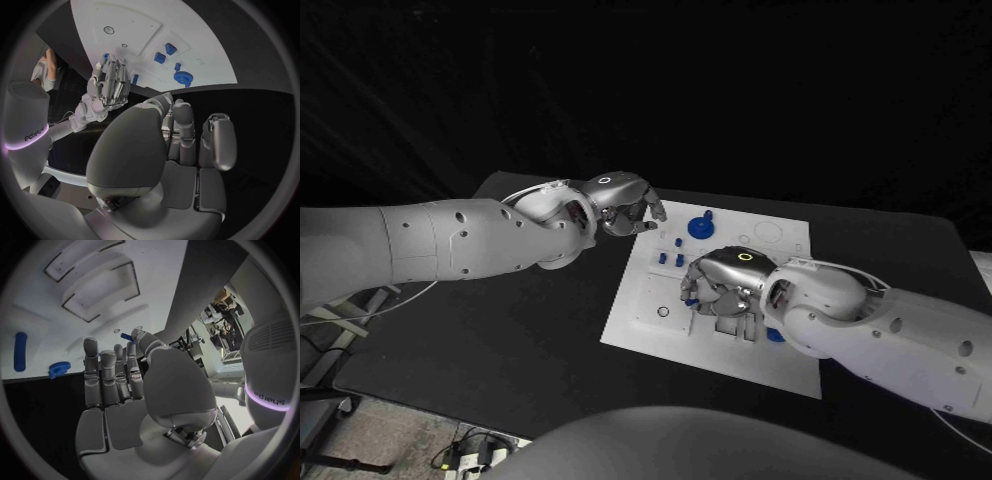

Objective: Assemble the parts on the task board

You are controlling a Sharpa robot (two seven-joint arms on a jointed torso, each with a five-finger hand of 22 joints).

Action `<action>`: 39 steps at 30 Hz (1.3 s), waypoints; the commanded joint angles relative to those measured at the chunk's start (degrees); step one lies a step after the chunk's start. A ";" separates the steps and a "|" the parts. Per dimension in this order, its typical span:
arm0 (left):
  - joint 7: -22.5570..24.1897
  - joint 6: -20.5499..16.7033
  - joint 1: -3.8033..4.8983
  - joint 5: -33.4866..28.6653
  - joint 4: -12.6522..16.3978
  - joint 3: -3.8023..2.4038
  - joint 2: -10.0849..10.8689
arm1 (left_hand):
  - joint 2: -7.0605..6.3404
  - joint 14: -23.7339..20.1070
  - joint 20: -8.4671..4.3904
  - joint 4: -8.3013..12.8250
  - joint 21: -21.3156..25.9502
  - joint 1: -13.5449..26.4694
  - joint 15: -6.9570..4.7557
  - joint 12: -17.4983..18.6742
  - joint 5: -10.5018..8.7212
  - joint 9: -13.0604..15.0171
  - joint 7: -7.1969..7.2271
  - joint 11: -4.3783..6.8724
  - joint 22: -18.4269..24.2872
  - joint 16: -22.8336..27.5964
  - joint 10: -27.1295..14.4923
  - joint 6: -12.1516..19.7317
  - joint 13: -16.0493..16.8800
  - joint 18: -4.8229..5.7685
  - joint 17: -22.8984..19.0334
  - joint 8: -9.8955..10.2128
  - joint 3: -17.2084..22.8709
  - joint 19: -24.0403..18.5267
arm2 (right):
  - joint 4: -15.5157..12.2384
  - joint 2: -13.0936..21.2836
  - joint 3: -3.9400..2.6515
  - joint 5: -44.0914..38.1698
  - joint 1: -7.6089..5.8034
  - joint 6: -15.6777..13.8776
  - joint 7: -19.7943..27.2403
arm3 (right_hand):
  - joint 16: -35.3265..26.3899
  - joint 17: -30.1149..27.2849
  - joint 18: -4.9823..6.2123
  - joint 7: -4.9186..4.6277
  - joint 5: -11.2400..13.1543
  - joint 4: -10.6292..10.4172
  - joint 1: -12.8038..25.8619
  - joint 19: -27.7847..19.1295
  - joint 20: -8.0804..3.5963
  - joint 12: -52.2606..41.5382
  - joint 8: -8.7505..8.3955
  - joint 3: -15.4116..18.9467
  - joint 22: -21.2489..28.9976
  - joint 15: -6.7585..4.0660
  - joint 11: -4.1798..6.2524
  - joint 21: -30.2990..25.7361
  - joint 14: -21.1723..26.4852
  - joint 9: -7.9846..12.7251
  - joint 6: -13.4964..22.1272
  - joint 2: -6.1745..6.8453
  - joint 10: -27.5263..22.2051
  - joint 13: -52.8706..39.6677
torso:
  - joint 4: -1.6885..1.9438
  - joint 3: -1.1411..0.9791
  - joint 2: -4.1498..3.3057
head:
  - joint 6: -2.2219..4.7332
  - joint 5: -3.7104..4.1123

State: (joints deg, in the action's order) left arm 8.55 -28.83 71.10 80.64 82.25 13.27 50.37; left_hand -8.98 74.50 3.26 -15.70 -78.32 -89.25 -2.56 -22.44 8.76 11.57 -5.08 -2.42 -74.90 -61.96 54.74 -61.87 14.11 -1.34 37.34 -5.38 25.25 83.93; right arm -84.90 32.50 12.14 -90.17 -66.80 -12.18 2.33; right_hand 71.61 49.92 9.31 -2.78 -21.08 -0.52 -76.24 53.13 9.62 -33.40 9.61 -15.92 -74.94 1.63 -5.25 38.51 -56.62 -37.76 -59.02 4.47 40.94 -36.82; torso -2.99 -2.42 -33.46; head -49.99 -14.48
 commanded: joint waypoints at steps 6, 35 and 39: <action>6.95 8.80 -0.22 -6.69 0.25 -0.03 -0.58 | -1.65 2.06 -0.49 0.78 -1.62 -2.72 -1.18 -14.22 -0.22 -1.01 1.90 1.85 -12.33 -7.35 1.17 3.27 9.02 -0.81 11.55 1.26 0.52 1.60 | -6.10 5.45 -0.30 22.01 -4.04 -4.59 5.61 | 1.32 1.67 0.08 0.21 -0.79 -0.40 -0.43 2.51 -0.28 -0.35 -0.53 -0.16 -2.63 1.01 -1.09 2.78 -1.83 -0.20 0.00 0.55 0.58 0.17 | -0.26 0.02 0.14 | -0.01 1.49; 8.30 28.42 -1.72 -26.23 1.24 -0.03 -1.99 | -1.46 14.09 -1.27 -0.74 -10.58 -4.11 -2.02 -65.43 -0.12 -2.72 3.06 3.64 -14.73 -26.82 28.87 4.60 69.88 1.06 49.80 0.61 -12.07 5.41 | -7.71 7.81 -0.32 29.62 -4.90 -5.76 8.77 | 1.91 1.88 -0.14 -0.11 -1.51 -0.48 -1.23 3.34 -0.48 -0.59 -1.23 -0.56 -3.04 1.06 -1.31 3.83 -2.37 -0.16 0.34 0.57 1.05 0.28 | -0.05 0.00 0.01 | -0.01 3.22; 8.46 29.51 -2.47 -30.09 1.10 -0.03 -1.85 | -0.38 15.50 -1.49 -0.74 -8.07 -4.38 -1.90 -67.56 0.25 -3.66 3.76 4.52 -13.85 -28.04 35.26 6.41 75.89 0.38 52.66 1.20 -16.35 3.64 | -7.68 7.92 -0.31 29.65 -4.83 -5.57 8.86 | 1.79 1.54 -0.11 -0.23 -1.58 -0.51 -1.35 3.10 -0.48 -0.56 -1.48 -0.62 -2.97 1.09 -1.36 3.57 -2.04 -0.09 0.57 0.64 0.93 0.32 | -0.01 -0.01 -0.01 | -0.01 3.42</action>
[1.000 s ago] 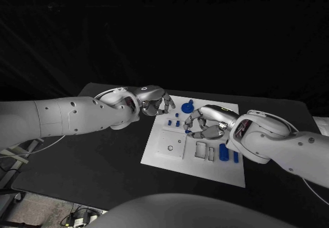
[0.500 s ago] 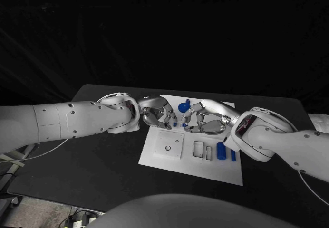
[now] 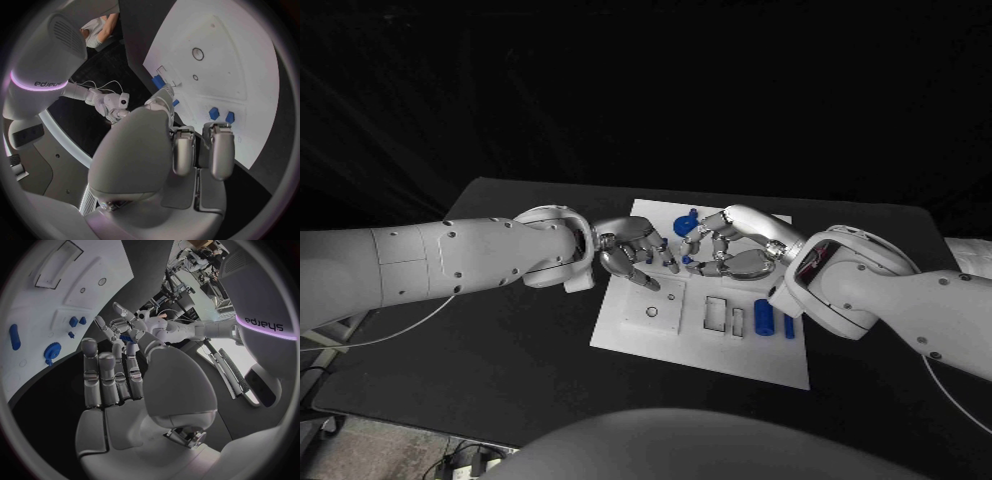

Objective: Assemble the parts on the task board

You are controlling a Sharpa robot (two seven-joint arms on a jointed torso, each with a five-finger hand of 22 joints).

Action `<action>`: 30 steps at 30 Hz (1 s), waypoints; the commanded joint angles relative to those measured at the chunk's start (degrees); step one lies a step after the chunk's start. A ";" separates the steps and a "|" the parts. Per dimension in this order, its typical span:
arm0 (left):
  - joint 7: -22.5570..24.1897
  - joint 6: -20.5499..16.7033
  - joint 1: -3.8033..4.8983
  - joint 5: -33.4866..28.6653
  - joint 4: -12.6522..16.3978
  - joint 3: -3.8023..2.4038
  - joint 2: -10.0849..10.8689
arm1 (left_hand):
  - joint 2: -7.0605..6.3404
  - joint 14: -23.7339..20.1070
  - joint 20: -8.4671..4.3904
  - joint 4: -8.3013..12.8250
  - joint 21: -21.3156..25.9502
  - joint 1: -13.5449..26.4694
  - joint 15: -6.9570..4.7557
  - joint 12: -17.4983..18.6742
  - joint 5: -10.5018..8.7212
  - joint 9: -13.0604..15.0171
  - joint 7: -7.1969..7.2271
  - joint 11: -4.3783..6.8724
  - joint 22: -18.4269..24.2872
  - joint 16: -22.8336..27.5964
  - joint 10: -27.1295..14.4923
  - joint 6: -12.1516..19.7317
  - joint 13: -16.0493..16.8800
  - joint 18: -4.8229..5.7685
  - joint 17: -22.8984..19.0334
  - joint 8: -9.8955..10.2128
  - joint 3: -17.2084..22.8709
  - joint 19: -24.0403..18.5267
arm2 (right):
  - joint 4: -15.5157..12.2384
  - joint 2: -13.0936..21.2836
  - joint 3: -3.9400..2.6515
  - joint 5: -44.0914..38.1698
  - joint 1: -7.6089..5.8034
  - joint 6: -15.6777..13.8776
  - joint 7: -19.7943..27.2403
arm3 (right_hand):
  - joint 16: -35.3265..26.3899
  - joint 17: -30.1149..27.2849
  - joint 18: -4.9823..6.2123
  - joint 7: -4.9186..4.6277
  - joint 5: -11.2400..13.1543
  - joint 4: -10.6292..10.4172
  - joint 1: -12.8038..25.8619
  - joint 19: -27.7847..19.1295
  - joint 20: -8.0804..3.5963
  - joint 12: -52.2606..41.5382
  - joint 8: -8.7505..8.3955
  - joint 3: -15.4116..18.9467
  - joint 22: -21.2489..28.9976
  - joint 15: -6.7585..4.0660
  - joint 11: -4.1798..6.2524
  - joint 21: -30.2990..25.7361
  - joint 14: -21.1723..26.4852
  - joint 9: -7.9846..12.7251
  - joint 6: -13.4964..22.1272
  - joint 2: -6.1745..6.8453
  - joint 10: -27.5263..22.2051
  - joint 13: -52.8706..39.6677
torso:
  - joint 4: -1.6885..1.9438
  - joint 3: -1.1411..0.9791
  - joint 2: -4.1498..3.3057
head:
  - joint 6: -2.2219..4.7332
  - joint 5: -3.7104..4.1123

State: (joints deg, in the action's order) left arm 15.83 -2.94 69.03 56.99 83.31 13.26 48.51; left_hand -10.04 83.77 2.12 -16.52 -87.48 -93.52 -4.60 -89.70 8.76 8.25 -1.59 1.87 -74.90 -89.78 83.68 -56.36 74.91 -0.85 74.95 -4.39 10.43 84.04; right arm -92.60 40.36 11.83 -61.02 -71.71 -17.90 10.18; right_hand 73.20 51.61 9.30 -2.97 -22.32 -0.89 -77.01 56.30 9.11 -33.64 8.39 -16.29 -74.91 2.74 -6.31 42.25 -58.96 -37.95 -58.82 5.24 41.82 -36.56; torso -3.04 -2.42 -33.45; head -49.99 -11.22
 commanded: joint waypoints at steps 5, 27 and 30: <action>1.55 4.36 -1.54 -11.91 0.14 -0.03 0.21 | 1.70 6.23 -0.22 -0.01 -0.01 -0.80 0.09 -0.30 0.84 -1.19 1.03 0.51 -14.21 -0.22 6.32 4.51 15.09 0.17 15.05 0.29 -4.12 4.21 | -0.03 0.19 0.00 0.92 0.24 0.23 1.28 | 0.10 -0.39 -0.08 -0.14 -0.34 -0.27 -0.57 -0.27 0.03 -0.30 -0.56 -0.26 -2.95 0.02 -0.38 -0.38 0.57 0.23 0.67 -0.06 -0.10 0.09 | 0.06 0.00 -0.01 | -0.01 0.28; 1.01 9.89 -3.62 -26.22 -0.46 -0.04 -0.62 | 3.33 6.23 -0.17 0.15 -0.52 -2.98 0.10 -0.30 2.42 -2.22 4.83 0.48 -14.36 -0.22 6.32 9.81 15.09 0.29 15.05 -1.12 -7.22 4.46 | -1.51 1.01 0.03 13.72 0.97 3.23 3.06 | -0.85 -2.55 0.25 -0.14 -0.42 -0.73 -1.08 -2.82 0.19 -0.17 -1.64 -0.54 -2.33 0.31 -0.68 -2.91 3.21 0.75 1.23 -0.01 -1.57 0.14 | -0.04 0.01 0.02 | -0.01 0.31; 1.27 11.42 -4.11 -27.88 -0.62 -0.04 -0.61 | 3.49 6.23 -0.13 0.21 -0.62 -3.44 0.12 -0.30 3.08 -2.00 5.04 0.38 -14.40 -0.22 6.32 9.00 15.09 0.32 15.05 -2.32 -7.64 4.51 | -1.61 1.21 0.04 15.07 1.08 3.45 3.32 | -0.96 -2.83 0.30 -0.13 -0.47 -0.78 -1.20 -3.31 0.24 -0.18 -1.83 -0.55 -2.23 0.37 -0.74 -3.33 3.64 0.80 1.38 0.01 -1.98 0.11 | -0.03 0.00 0.01 | -0.01 0.37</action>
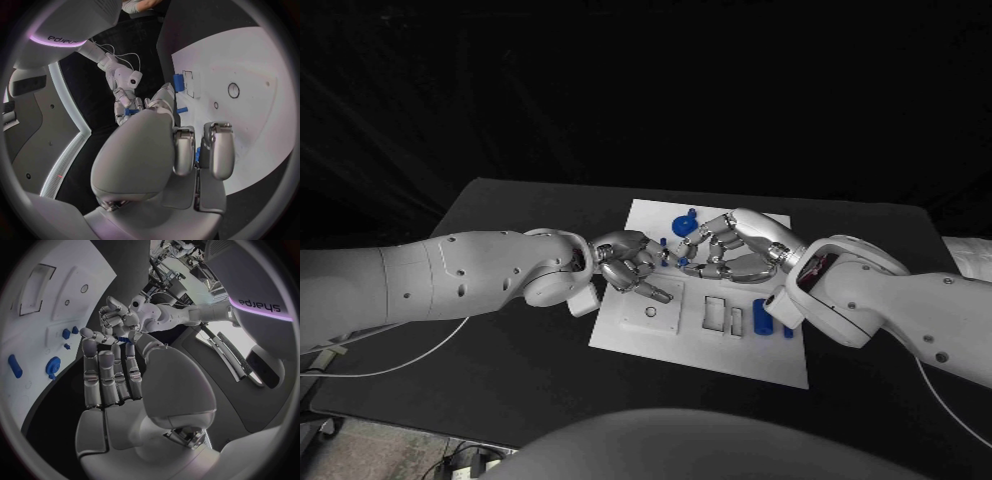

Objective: Assemble the parts on the task board

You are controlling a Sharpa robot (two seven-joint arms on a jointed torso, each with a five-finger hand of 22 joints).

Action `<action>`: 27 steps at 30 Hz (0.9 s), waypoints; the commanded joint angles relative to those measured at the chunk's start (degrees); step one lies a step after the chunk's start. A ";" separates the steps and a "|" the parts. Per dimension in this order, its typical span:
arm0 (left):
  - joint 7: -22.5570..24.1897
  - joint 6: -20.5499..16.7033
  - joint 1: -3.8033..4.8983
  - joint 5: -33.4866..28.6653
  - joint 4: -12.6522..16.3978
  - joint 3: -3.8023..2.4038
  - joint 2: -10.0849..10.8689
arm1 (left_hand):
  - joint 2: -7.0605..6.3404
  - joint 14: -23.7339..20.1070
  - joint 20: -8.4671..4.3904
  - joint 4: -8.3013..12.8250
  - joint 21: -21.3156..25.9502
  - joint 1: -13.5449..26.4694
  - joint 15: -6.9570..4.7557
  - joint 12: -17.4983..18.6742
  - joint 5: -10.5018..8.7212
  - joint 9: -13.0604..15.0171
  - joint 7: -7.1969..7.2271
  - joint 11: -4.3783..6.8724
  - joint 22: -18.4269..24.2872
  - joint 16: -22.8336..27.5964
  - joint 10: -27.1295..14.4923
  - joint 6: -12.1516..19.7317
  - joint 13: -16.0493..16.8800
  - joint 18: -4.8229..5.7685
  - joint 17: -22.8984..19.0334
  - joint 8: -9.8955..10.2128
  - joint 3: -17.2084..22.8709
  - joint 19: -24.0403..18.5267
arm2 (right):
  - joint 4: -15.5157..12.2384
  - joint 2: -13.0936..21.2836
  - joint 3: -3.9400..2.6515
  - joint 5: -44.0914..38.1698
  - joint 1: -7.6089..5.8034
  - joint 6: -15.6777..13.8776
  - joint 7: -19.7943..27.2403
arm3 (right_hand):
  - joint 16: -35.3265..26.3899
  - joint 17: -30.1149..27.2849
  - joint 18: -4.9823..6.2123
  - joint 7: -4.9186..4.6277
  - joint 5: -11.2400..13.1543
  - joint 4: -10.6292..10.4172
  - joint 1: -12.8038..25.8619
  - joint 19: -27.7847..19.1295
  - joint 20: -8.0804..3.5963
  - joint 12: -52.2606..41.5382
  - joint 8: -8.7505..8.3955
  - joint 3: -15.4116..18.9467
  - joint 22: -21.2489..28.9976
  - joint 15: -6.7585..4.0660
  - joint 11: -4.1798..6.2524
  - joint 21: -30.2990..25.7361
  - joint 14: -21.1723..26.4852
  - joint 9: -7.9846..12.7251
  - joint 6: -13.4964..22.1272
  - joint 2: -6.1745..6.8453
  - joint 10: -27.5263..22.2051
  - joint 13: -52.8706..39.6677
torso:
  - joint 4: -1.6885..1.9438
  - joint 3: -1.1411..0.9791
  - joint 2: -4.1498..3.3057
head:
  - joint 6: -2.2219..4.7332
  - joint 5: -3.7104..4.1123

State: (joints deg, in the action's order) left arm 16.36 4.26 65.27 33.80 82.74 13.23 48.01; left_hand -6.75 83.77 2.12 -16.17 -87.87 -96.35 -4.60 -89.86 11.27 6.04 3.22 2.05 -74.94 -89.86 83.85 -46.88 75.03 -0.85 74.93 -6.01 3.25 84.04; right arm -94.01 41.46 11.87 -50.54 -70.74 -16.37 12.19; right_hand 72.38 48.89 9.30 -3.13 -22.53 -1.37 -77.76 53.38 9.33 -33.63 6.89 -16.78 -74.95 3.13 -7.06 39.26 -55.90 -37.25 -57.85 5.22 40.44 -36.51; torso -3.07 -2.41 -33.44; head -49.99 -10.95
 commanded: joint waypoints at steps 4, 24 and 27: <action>1.08 6.11 -0.96 -6.66 -0.16 -0.01 -0.11 | 0.49 6.23 -0.07 -0.06 -0.37 -0.95 0.20 -0.14 4.02 0.60 -0.31 0.05 -14.40 -0.14 6.15 -2.28 14.97 0.35 15.07 -2.93 -1.79 4.59 | -0.35 0.37 0.01 5.92 0.32 2.27 1.71 | -0.06 -0.02 0.34 0.07 -0.29 -0.32 -0.57 -0.69 0.05 -0.20 -0.47 -0.09 -2.15 0.00 0.01 -0.57 0.59 0.12 0.52 0.02 -0.88 0.02 | 0.04 -0.02 -0.03 | -0.01 0.13; 2.26 9.34 -1.49 -13.68 0.32 -0.01 0.05 | 1.06 6.23 0.06 0.14 -0.37 -2.03 0.31 -0.14 5.46 0.41 -0.24 -0.28 -14.39 -0.14 6.15 -2.18 14.97 0.34 15.07 -4.55 -3.99 4.55 | -0.82 1.26 0.07 11.10 1.34 5.47 2.07 | -0.07 -0.42 0.66 0.13 -0.31 -0.24 -1.21 -2.43 0.07 -0.40 -0.74 -0.24 -1.75 -0.05 0.18 -2.28 1.08 0.07 0.73 -0.16 -1.54 -0.09 | 0.00 -0.02 -0.02 | -0.01 -0.04; 2.28 9.48 -1.50 -14.96 0.46 -0.01 0.11 | 1.11 6.23 0.07 0.13 -0.43 -2.09 0.32 -0.14 5.69 0.38 -0.25 -0.29 -14.41 -0.14 6.15 -2.03 14.97 0.36 15.07 -4.60 -4.13 4.59 | -0.97 1.44 0.09 11.56 1.45 5.86 2.09 | -0.08 -0.47 0.67 0.13 -0.31 -0.25 -1.22 -2.49 0.08 -0.40 -0.76 -0.24 -1.74 -0.06 0.19 -2.33 1.13 0.07 0.74 -0.17 -1.58 -0.09 | 0.00 0.00 0.00 | -0.01 -0.06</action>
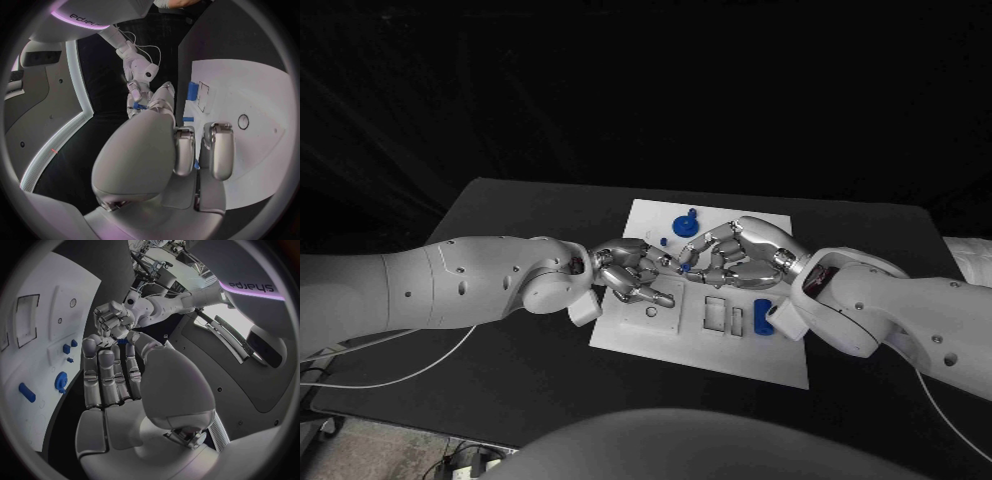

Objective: Assemble the parts on the task board

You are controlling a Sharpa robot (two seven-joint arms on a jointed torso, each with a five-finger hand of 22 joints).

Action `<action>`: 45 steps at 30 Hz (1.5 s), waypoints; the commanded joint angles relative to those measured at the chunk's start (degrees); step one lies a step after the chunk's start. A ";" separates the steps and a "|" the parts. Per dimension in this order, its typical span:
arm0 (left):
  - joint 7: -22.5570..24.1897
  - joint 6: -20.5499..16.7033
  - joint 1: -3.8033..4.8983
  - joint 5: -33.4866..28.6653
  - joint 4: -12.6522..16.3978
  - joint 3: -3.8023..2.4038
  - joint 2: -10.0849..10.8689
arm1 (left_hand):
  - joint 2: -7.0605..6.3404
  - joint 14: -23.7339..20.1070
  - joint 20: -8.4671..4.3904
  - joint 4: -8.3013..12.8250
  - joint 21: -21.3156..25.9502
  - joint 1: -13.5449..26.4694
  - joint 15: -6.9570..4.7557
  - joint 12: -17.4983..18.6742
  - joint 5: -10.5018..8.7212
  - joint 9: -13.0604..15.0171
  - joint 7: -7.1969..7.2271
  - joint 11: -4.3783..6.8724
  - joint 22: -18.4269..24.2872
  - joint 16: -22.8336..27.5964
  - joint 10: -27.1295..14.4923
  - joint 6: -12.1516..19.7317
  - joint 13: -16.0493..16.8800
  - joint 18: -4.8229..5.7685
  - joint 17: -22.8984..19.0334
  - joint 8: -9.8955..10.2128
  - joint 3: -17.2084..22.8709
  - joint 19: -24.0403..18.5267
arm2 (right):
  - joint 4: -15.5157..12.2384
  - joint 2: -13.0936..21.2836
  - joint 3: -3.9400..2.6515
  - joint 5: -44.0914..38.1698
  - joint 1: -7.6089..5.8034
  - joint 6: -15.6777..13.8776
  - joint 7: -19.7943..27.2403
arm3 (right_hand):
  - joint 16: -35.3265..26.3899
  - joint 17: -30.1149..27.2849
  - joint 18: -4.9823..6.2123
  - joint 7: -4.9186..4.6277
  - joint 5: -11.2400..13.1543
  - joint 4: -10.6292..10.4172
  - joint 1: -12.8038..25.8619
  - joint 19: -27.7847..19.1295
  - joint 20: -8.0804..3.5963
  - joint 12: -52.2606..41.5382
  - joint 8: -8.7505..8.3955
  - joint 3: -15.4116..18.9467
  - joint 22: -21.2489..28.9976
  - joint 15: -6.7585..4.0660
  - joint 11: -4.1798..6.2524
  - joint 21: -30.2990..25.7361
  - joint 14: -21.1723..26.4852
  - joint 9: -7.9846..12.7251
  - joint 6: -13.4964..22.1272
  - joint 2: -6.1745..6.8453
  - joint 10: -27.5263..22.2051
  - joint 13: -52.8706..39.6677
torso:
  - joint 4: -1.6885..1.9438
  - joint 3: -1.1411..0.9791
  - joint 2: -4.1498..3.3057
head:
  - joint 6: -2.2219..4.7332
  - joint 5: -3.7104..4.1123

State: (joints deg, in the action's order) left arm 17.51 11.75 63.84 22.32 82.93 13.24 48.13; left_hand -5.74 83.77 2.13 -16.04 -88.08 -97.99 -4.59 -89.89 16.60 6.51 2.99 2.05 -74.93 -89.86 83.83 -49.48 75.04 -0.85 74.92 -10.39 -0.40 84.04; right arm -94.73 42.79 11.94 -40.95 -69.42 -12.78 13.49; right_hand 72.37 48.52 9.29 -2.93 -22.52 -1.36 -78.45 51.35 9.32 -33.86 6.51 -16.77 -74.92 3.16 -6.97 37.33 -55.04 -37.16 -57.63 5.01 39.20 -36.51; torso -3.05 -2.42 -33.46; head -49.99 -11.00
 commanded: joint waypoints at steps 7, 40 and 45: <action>0.76 2.37 -0.08 -4.71 0.37 -0.02 -0.01 | 0.33 6.23 0.10 -0.03 -0.29 -0.61 0.36 -0.11 1.39 -0.21 -0.20 -0.33 -14.46 -0.14 6.17 1.04 14.96 0.39 15.08 -0.47 -1.09 4.65 | -0.44 0.31 0.03 2.33 0.28 2.81 1.19 | -0.09 -0.26 0.66 -0.04 -0.33 -0.27 -0.65 -0.61 0.08 -0.21 -0.48 -0.25 -1.78 -0.11 0.15 -0.35 0.44 -0.05 0.64 0.01 -0.58 -0.10 | 0.00 0.00 0.01 | -0.01 -0.05; -3.49 8.85 -0.10 -11.81 0.18 -0.02 -0.25 | 1.76 6.23 0.28 -0.18 -0.04 -1.34 0.51 -0.11 1.84 0.51 -2.67 -0.52 -14.35 -0.14 6.17 -4.15 14.96 0.31 15.08 -4.56 -3.77 4.41 | 0.24 0.47 0.04 -0.36 0.36 3.81 0.53 | 0.17 -0.79 0.64 -0.42 -2.18 1.60 -4.88 -0.88 -0.55 -0.93 -1.11 -1.45 -2.24 -0.87 0.83 2.08 0.58 -0.85 1.14 -0.50 -1.32 0.08 | -0.01 0.00 0.01 | -0.01 -0.44; -4.26 9.26 -0.10 -12.80 0.06 -0.02 -0.23 | 1.71 6.23 0.29 -0.15 0.09 -1.40 0.52 -0.11 1.91 0.46 -2.61 -0.53 -14.30 -0.14 6.17 -4.07 14.96 0.27 15.08 -4.51 -3.87 4.31 | 0.24 0.48 0.05 -0.51 0.37 3.97 0.47 | 0.16 -0.87 0.60 -0.50 -2.22 1.57 -4.89 -0.90 -0.59 -0.95 -1.13 -1.39 -2.26 -0.88 0.80 2.35 0.61 -0.92 1.15 -0.47 -1.31 0.12 | -0.01 -0.01 0.03 | -0.01 -0.52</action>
State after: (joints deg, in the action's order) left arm 14.46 18.69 63.81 12.32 82.96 13.25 48.01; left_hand -4.45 83.97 2.13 -16.10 -88.08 -99.27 -4.39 -90.15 18.30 6.93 0.33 1.64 -74.92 -89.86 83.83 -53.04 75.09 -0.86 74.90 -14.60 -3.93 84.04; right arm -94.46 43.26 11.98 -40.37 -69.13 -10.01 13.71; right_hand 72.37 47.66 9.29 -3.06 -24.52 0.00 -82.81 50.54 8.91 -34.60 5.62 -18.12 -74.95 2.55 -6.56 39.38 -54.44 -38.04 -56.69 4.39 37.98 -36.48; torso -3.07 -2.42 -33.45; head -49.99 -11.48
